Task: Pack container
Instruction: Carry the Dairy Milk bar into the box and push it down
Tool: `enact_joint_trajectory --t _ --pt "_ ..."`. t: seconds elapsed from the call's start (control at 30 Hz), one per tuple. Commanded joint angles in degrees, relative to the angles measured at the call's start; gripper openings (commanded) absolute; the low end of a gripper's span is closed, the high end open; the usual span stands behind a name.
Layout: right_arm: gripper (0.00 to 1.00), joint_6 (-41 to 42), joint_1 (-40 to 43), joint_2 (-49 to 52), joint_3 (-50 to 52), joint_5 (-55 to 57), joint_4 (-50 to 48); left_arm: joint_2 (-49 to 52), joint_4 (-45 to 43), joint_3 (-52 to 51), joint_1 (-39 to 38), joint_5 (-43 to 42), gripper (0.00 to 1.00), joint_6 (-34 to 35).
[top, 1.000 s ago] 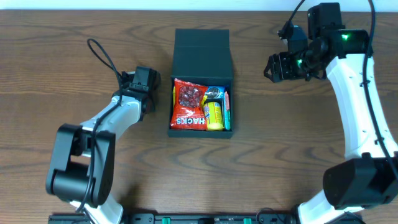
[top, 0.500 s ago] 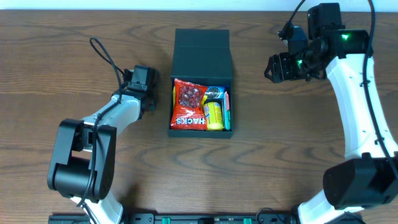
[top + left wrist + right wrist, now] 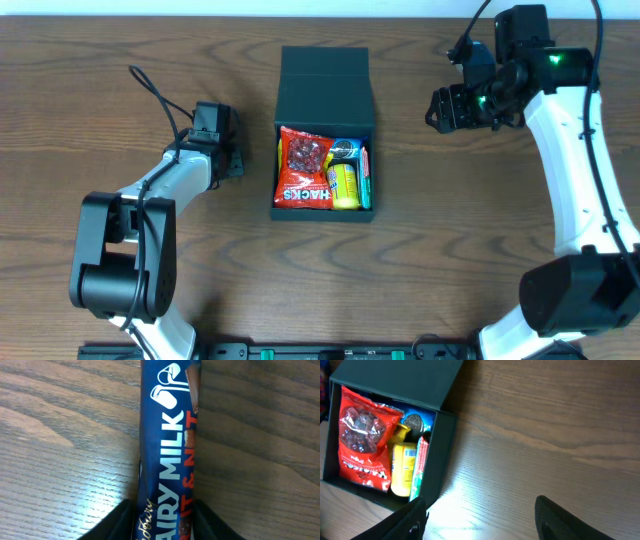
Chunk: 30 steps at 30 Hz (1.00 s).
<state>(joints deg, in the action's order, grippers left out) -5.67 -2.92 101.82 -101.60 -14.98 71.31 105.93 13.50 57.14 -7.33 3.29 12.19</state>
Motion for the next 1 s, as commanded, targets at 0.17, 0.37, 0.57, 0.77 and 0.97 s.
enact_joint_trajectory --t 0.17,0.37,0.57,0.77,0.97 --pt "0.70 -0.85 0.28 -1.01 0.15 0.17 -0.61 0.66 0.66 0.31 0.17 -0.33 0.20 -1.51" --pt "0.72 -0.85 0.33 -1.01 0.15 0.24 -1.66 -6.05 0.52 3.85 -0.04 -0.13 0.07 -1.51" --pt "0.72 -0.31 1.53 -1.01 0.15 1.66 -1.70 -13.38 0.33 7.54 -5.27 0.28 0.06 -1.51" --pt "0.73 0.50 3.85 -1.01 0.15 0.90 -1.55 -14.82 0.20 7.89 -15.26 0.07 0.06 3.91" --pt "0.73 0.46 4.07 -1.01 0.15 -0.55 -1.18 -13.90 0.87 7.89 -25.64 0.09 0.06 13.00"
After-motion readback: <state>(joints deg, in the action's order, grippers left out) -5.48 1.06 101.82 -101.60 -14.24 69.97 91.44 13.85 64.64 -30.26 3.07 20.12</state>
